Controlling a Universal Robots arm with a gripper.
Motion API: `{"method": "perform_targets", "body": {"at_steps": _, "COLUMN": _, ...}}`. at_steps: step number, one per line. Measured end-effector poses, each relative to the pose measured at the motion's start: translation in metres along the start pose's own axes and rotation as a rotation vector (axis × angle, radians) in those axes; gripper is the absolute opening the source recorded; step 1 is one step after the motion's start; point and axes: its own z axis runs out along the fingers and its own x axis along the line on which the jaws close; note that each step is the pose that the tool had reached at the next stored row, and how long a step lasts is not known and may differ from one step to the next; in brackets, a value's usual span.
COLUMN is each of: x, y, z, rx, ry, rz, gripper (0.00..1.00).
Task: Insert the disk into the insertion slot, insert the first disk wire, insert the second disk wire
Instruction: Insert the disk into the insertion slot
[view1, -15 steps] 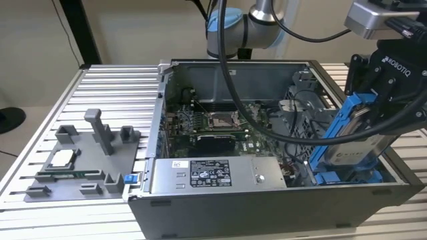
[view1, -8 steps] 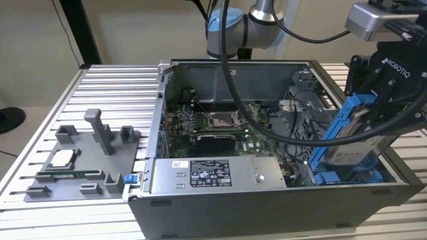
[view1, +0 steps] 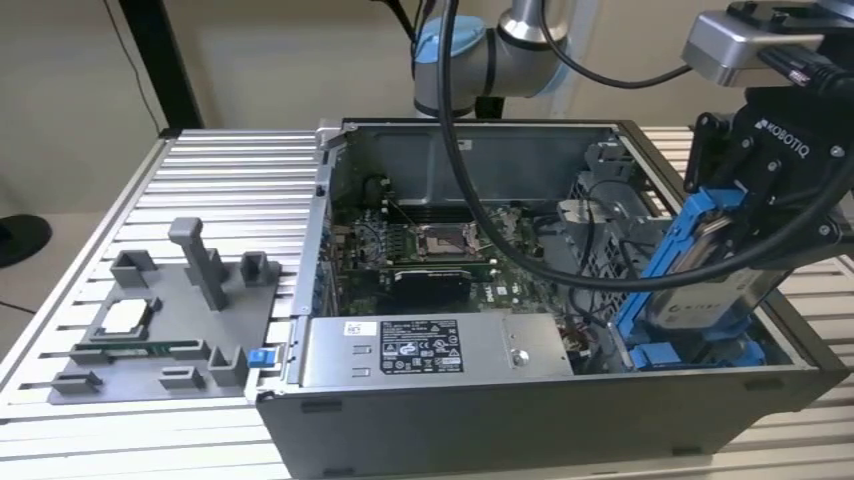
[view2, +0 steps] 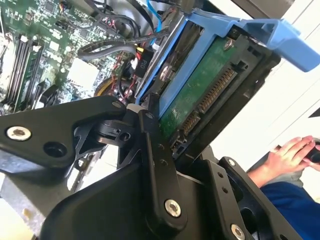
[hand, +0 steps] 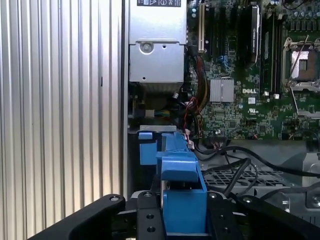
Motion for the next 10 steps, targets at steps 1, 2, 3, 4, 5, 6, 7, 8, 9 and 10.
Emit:
{"method": "perform_targets", "body": {"at_steps": 1, "x": 0.0000, "y": -0.0001, "z": 0.0012, "rx": 0.0002, "ry": -0.0004, "rz": 0.000, "gripper": 0.00}}
{"method": "perform_targets", "body": {"at_steps": 2, "x": 0.0001, "y": -0.0003, "z": 0.0033, "rx": 0.0001, "ry": -0.0017, "rz": 0.000, "gripper": 0.00}}
{"method": "perform_targets", "body": {"at_steps": 3, "x": 0.0001, "y": -0.0004, "z": 0.0050, "rx": 0.0001, "ry": -0.0012, "rz": 0.000, "gripper": 0.00}}
{"method": "perform_targets", "body": {"at_steps": 4, "x": 0.0000, "y": -0.0004, "z": 0.0063, "rx": -0.0004, "ry": -0.0006, "rz": 0.000, "gripper": 0.00}}
{"method": "perform_targets", "body": {"at_steps": 5, "x": 0.0000, "y": -0.0006, "z": 0.0073, "rx": -0.0025, "ry": -0.0008, "rz": 0.000, "gripper": 0.00}}
{"method": "perform_targets", "body": {"at_steps": 6, "x": 0.0000, "y": -0.0006, "z": 0.0082, "rx": -0.0045, "ry": -0.0006, "rz": 0.000, "gripper": 0.00}}
{"method": "perform_targets", "body": {"at_steps": 7, "x": 0.0000, "y": -0.0006, "z": 0.0100, "rx": -0.0049, "ry": -0.0005, "rz": 0.000, "gripper": 0.00}}
{"method": "perform_targets", "body": {"at_steps": 8, "x": 0.0001, "y": -0.0007, "z": 0.0118, "rx": -0.0050, "ry": -0.0008, "rz": 0.000, "gripper": 0.00}}
{"method": "perform_targets", "body": {"at_steps": 9, "x": 0.0000, "y": -0.0007, "z": 0.0135, "rx": -0.0050, "ry": -0.0005, "rz": 0.000, "gripper": 0.00}}
{"method": "perform_targets", "body": {"at_steps": 10, "x": 0.0001, "y": -0.0008, "z": 0.0154, "rx": -0.0051, "ry": -0.0008, "rz": 0.000, "gripper": 0.00}}
